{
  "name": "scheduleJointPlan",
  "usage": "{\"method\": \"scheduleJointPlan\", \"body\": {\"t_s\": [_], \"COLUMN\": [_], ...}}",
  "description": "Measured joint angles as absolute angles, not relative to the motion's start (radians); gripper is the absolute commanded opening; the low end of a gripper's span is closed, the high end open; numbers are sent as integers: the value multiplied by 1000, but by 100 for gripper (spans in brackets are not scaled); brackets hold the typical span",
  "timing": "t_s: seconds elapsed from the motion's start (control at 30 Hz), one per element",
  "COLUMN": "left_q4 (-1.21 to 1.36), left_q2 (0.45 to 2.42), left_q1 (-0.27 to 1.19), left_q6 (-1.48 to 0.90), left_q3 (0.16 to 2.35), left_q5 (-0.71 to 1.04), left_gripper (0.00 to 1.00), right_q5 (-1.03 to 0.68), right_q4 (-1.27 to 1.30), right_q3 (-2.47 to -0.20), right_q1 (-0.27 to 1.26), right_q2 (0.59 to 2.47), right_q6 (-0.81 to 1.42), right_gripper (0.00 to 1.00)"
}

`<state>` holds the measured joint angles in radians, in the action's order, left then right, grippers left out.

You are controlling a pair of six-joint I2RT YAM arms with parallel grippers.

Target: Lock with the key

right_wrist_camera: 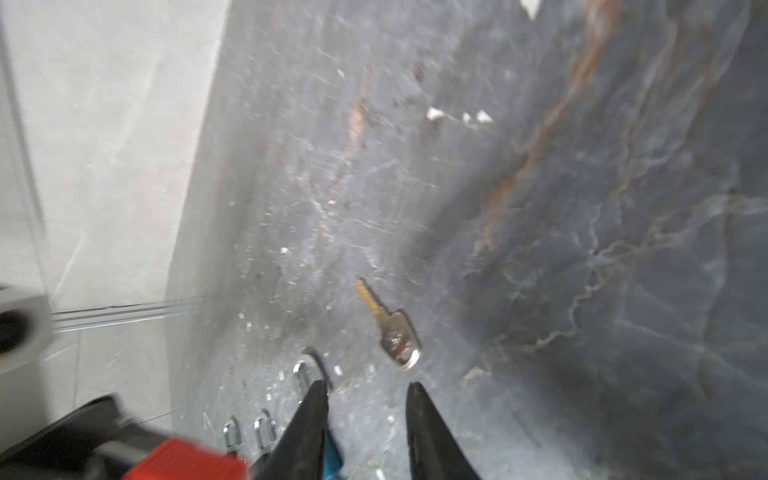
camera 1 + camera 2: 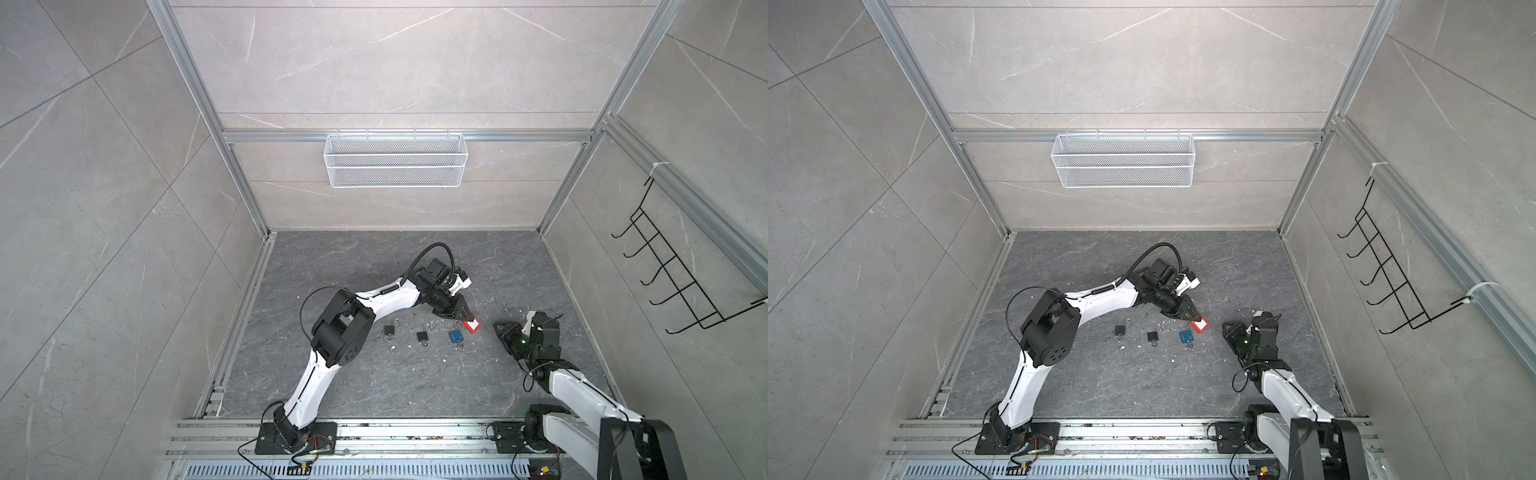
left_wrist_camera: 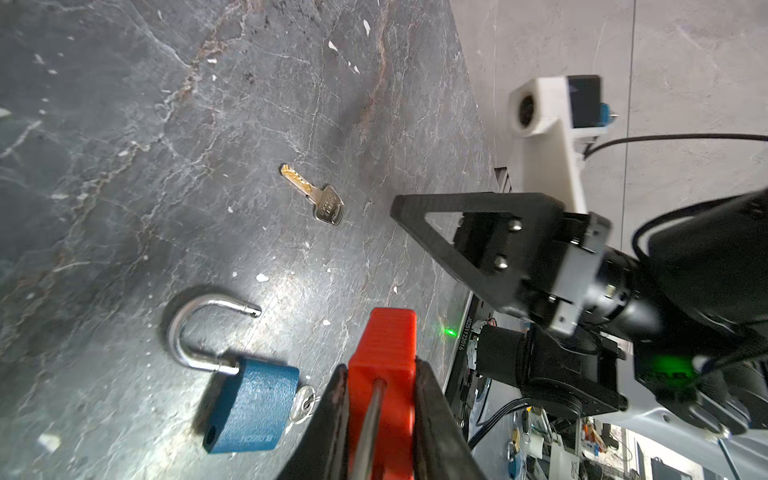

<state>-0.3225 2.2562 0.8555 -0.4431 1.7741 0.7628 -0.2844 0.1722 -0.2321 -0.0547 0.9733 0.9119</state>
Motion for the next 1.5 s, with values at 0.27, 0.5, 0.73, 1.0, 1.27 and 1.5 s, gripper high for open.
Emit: {"method": "scheduleJointPlan", "body": {"t_s": [0.27,0.5,0.73,1.0,1.27,1.5], "left_q4": [-423,-537,-606,-653,-677,-690], "left_q2": [2406,2527,2595,2622,2641,2641], "left_q1": [886,902,907,910,901,868], "left_q6": [-397,-345,-316,-299,-289,-276], "left_q3": [1956,2102,2214,2273,2334,2399], "left_q5": [771,788,797,776,726,679], "left_gripper": [0,0,5,35,58,73], "right_q5": [-281,-303,-319,-341,-356,-366], "right_q4": [54,24,25,41,57,57], "right_q3": [-286,-286,-286,-286,-287,-288], "right_q1": [-55,-55,-55,-55,-55,-55], "right_q2": [865,867,884,923,942,943], "right_q6": [878,870,860,859,859,859], "right_gripper": [38,38,47,48,48,48]}}
